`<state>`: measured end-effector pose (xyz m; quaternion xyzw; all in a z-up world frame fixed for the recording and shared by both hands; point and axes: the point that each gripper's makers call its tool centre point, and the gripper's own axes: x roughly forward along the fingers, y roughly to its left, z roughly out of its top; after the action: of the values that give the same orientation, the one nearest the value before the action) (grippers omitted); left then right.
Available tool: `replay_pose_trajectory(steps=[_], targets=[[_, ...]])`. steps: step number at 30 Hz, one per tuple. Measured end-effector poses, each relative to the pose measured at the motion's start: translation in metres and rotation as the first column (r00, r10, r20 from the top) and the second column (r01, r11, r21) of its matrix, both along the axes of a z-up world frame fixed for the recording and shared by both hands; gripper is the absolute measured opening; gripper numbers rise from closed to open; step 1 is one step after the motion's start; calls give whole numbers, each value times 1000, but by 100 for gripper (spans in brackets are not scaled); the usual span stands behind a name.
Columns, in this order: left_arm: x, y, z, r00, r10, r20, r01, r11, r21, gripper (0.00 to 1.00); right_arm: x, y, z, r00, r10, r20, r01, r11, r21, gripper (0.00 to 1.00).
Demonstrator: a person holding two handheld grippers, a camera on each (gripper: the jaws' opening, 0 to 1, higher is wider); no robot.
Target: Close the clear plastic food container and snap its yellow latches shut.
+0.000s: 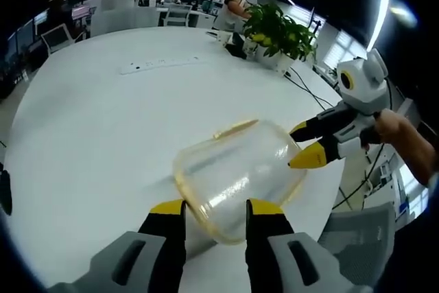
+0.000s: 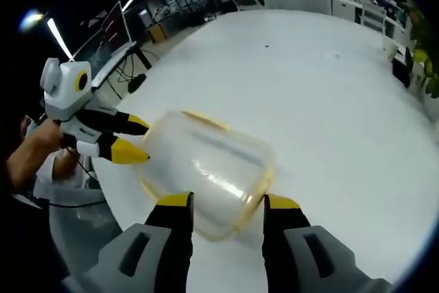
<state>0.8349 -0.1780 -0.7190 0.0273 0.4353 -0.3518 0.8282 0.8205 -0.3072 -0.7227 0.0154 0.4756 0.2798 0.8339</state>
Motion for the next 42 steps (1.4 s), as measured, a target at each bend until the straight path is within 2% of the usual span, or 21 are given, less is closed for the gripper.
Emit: replay_pose_trajectory(steps=[17,42], targets=[[-29,23,-1,1000,7,-12,-7,1000,15,27,-27,22,-1,1000,19,-2,-19,1000,-4,36],[-60,48,-1,999,17,-31,-16,999,33,27,-56,46,-1,999,44,-7,-44,999,-7,37]])
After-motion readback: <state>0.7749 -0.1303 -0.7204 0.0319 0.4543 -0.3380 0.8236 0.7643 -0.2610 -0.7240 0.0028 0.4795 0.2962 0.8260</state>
